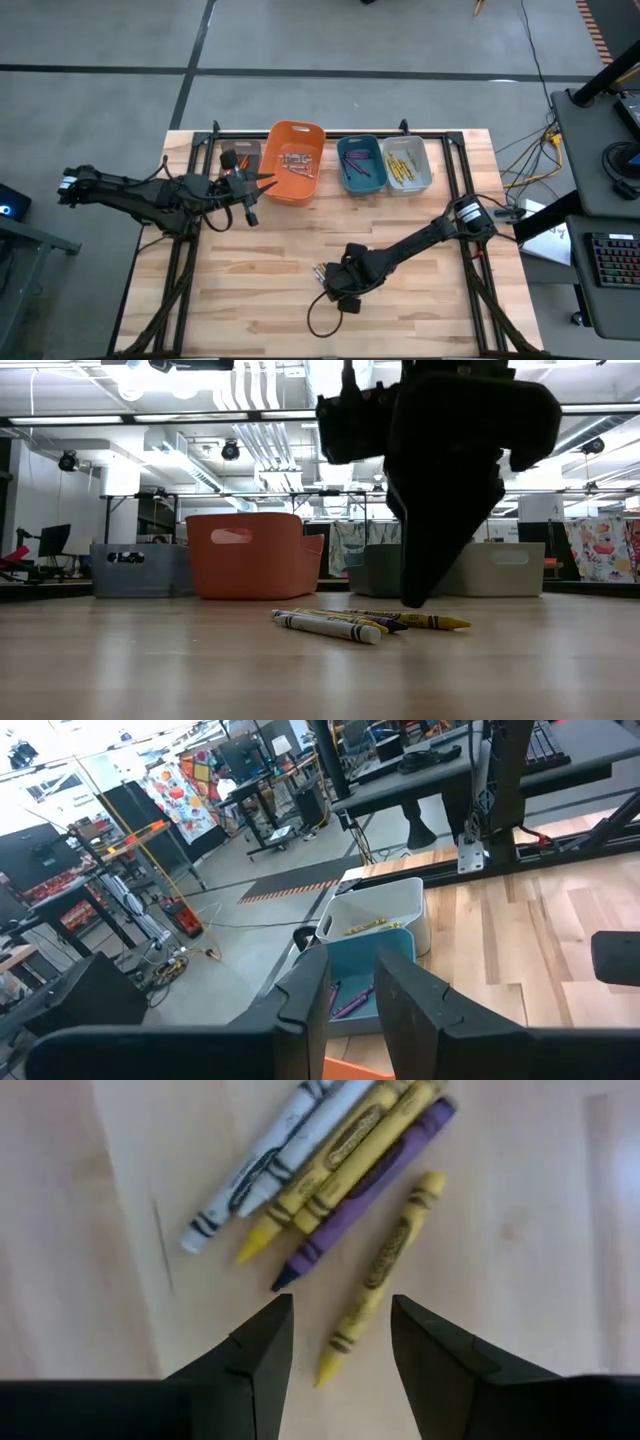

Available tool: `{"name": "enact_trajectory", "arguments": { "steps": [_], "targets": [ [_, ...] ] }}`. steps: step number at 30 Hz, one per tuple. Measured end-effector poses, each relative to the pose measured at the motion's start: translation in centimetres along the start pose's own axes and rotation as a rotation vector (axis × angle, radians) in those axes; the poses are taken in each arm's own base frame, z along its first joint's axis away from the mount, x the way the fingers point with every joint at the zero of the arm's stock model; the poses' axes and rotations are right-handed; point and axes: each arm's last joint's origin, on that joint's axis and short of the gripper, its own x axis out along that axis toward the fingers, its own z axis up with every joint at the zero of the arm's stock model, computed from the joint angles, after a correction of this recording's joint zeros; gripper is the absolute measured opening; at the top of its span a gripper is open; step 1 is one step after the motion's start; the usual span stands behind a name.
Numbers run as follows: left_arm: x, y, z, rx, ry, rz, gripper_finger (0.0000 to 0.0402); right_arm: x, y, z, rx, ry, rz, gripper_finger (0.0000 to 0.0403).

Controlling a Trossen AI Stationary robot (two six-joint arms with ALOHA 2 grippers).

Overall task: Sort crayons
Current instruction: Put the yellow crayon into the white bin

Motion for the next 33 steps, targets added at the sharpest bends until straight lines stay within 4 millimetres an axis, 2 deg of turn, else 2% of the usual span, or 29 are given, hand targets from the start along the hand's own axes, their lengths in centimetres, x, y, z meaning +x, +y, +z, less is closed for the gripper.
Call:
{"name": "enact_trajectory", "arguments": {
  "steps": [18, 22, 30, 33],
  "targets": [
    [0.0, 0.0, 0.0, -0.004, -0.001, 0.0, 0.0064, 1.7, -1.1, -0.6, 0.002, 0.044, 0.075, 0.0152],
    [0.0, 0.0, 0.0, -0.009, -0.001, 0.0, 0.0064, 1.8, -1.3, -0.6, 0.001, 0.046, 0.09, 0.0126],
    [0.0, 0.0, 0.0, -0.021, -0.001, 0.0, 0.0064, 1.7, -1.5, -0.4, 0.003, 0.05, 0.108, 0.0038],
    [0.0, 0.0, 0.0, -0.029, -0.001, 0.0, 0.0064, 1.6, -1.6, -0.4, 0.013, 0.052, 0.11, 0.002]
  ]
}}
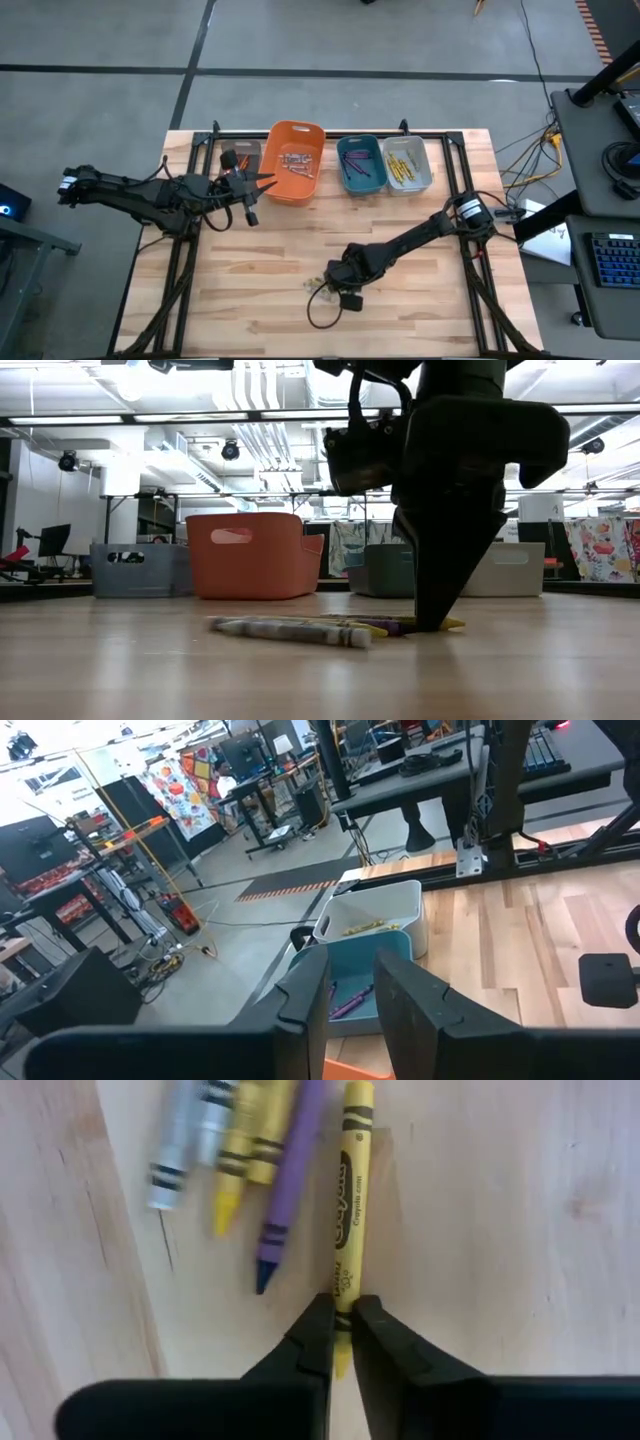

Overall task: Sort crayons
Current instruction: Put the yellow crayon into the white bin

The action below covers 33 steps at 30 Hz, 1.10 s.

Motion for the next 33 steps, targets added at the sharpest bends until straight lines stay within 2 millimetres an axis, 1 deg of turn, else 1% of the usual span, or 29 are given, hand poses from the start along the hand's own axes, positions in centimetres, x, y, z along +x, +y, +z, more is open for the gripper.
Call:
{"name": "enact_trajectory", "arguments": {
  "steps": [5, 9, 13, 18, 22, 25, 29, 33],
  "targets": [
    [0.0, 0.0, 0.0, -0.025, 0.0, 0.0, 0.0064, -1.2, -0.1, -0.1, 0.011, -0.013, -0.003, 0.0012],
    [0.0, -0.1, -0.1, -0.051, 0.004, -0.001, 0.0064, -3.5, -0.6, -0.4, 0.048, -0.011, -0.022, 0.0012],
    [0.2, -0.2, -0.3, -0.054, 0.012, -0.004, 0.0064, -5.3, -1.3, -0.8, 0.071, -0.011, -0.073, 0.0012],
    [0.8, -0.7, -0.6, -0.055, 0.036, -0.011, 0.0064, -8.8, -2.9, -0.7, 0.086, -0.075, -0.115, 0.0012],
    [1.1, -1.0, -0.6, -0.076, 0.033, -0.011, 0.0064, -11.9, -5.0, -0.5, 0.086, -0.14, -0.135, 0.0012],
    [1.1, -1.1, -0.5, -0.094, 0.022, -0.015, 0.0064, -14.3, -7.1, -0.3, 0.104, -0.193, -0.149, 0.0012],
    [1.1, -1.1, -0.5, -0.128, 0.021, -0.022, 0.0064, -16.4, -10.9, 0.2, 0.187, -0.246, -0.169, 0.0012],
    [1.0, -1.2, -0.5, -0.151, 0.021, -0.027, 0.0064, -17.4, -15.4, 0.7, 0.303, -0.253, -0.213, 0.0012]
  ]
}}
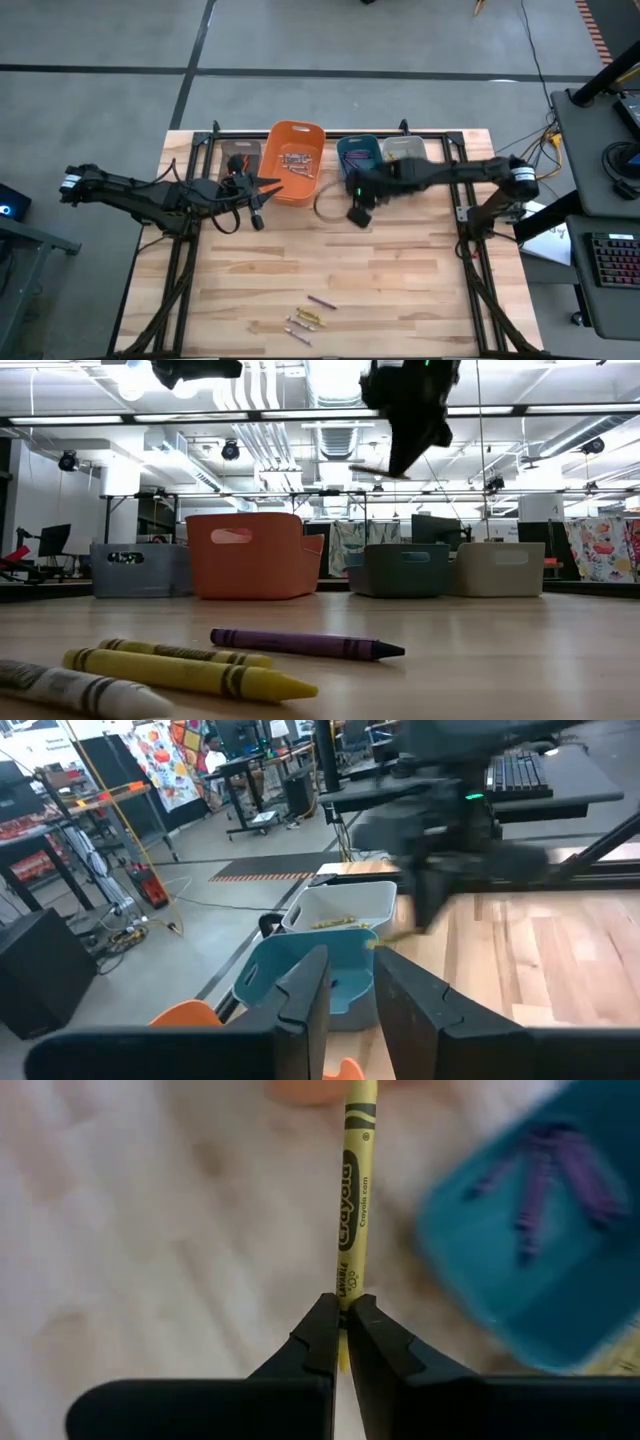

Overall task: Sort crayons
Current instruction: Put the yellow crayon into the white bin

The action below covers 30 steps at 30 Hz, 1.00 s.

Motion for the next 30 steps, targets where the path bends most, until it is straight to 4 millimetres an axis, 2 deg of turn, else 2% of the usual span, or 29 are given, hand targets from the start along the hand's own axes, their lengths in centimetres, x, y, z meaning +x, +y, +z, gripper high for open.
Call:
{"name": "enact_trajectory", "arguments": {
  "steps": [6, 11, 16, 22, 30],
  "targets": [
    [0.0, -0.1, 0.0, -0.017, 0.003, -0.003, 0.0064, 1.0, -7.6, 1.3, 0.179, 0.105, -0.133, 0.0012],
    [0.0, -0.1, -0.2, -0.024, 0.017, -0.004, 0.0064, 0.9, -13.9, 0.7, 0.332, 0.229, -0.228, 0.0012],
    [0.0, -0.1, -0.6, -0.046, 0.051, -0.008, 0.0064, 1.2, -18.4, -0.2, 0.402, 0.278, -0.266, 0.0012],
    [0.0, -0.2, -0.8, -0.07, 0.069, -0.012, 0.0064, 2.8, -21.2, -2.3, 0.435, 0.356, -0.282, 0.0012],
    [0.0, -0.2, -0.8, -0.104, 0.069, -0.012, 0.0064, 5.9, -21.5, -4.7, 0.43, 0.382, -0.278, 0.0012]
  ]
}}
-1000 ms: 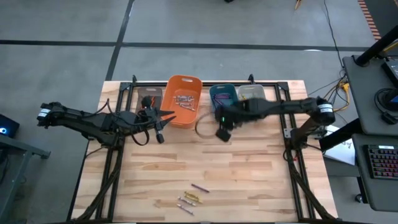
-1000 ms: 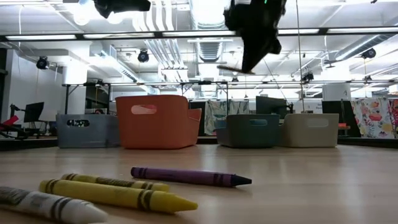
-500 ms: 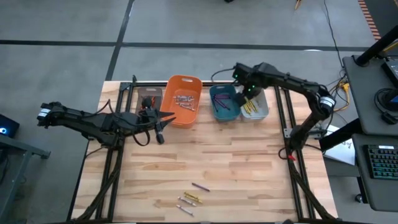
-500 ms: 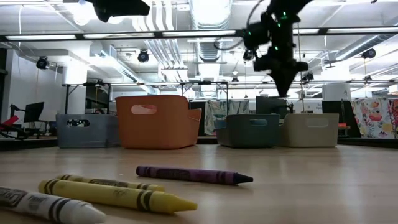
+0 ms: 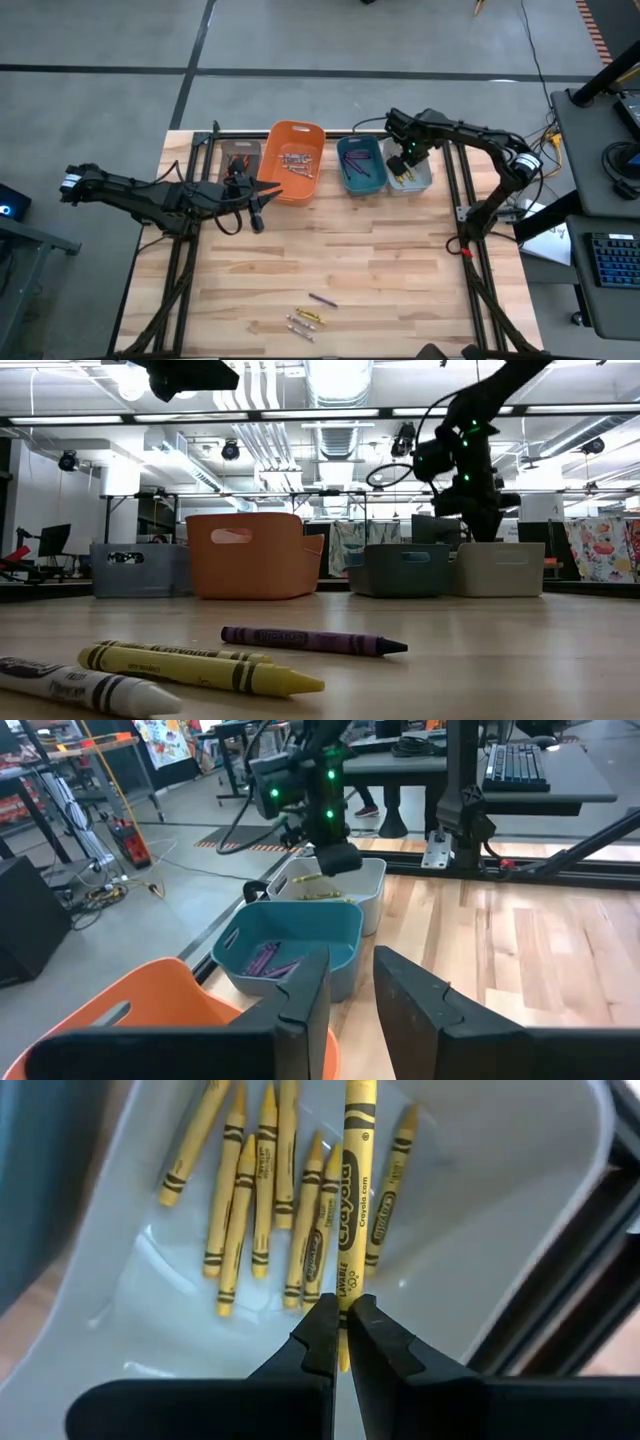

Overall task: Sort crayons
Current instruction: Put the yellow crayon into the white bin, then put the purple crayon into the blue bin

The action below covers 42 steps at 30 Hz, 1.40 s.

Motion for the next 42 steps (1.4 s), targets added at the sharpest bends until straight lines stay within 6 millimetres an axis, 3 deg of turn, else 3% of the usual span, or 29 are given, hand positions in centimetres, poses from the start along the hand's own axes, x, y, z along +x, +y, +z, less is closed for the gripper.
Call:
{"name": "enact_trajectory", "arguments": {
  "steps": [9, 20, 30, 35, 42],
  "targets": [
    [0.0, 0.0, 0.0, -0.013, -0.001, -0.001, 0.0064, 2.3, 0.2, -0.5, -0.001, -0.025, 0.008, 0.0012],
    [0.0, 0.0, 0.0, -0.007, 0.001, -0.001, 0.0064, 2.1, 0.3, -0.3, -0.002, -0.04, 0.011, 0.0042],
    [0.0, 0.0, -0.2, -0.003, 0.007, -0.001, 0.0064, 1.8, 0.3, -0.2, 0.0, -0.058, 0.015, 0.0045],
    [0.0, 0.0, -0.1, -0.004, 0.007, -0.001, 0.0064, 0.3, 0.2, -0.5, 0.018, -0.109, 0.028, 0.0043],
    [0.4, -0.4, -0.3, -0.011, 0.015, -0.04, 0.0064, -4.5, 1.1, -2.0, 0.021, -0.275, 0.086, 0.0043]
  ]
}}
